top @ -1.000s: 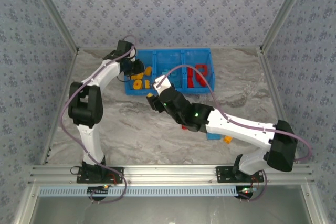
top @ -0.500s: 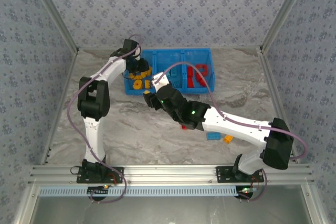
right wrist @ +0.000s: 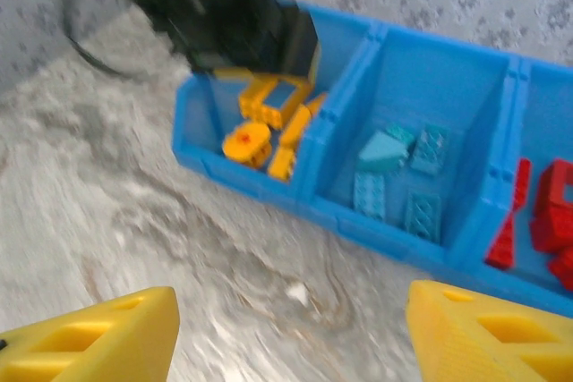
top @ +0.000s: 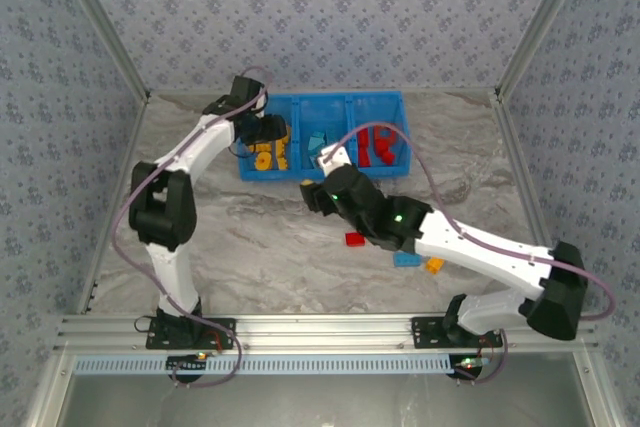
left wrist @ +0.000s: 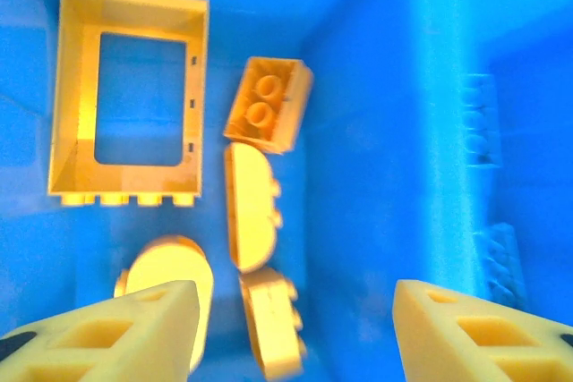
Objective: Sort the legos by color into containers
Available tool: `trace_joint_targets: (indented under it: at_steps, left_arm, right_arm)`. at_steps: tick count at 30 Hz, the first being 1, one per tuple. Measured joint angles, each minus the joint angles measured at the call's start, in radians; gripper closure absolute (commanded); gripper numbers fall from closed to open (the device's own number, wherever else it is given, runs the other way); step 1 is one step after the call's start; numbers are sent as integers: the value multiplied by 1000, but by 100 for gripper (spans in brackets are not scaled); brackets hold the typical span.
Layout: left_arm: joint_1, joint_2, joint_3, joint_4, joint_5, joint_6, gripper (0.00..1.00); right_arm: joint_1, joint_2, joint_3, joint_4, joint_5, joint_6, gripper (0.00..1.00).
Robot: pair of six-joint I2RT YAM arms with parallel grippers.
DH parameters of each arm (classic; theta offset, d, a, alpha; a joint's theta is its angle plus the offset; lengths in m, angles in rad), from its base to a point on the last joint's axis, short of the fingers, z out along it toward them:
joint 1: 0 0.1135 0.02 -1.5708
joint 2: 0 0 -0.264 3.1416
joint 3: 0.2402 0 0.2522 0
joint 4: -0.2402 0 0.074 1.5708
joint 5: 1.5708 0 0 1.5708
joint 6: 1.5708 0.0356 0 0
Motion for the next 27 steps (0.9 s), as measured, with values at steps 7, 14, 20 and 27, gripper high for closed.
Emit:
trace_joint_targets:
  at_steps: [7, 14, 20, 27]
  left_arm:
    - [-158, -469, -273, 51, 31, 0, 33]
    - [-435, -870, -639, 93, 72, -49, 31]
    - [-554, -1067, -797, 94, 66, -113, 31]
    - [-584, -1154, -842, 96, 60, -145, 31]
  right_arm:
    - [-78, -90, -141, -233, -179, -124, 12]
    - [-113, 84, -93, -447, -262, -189, 9]
    - [-114, 313, -11, -547, -245, -233, 7]
    - [-126, 408, 33, -576, -231, -314, 9]
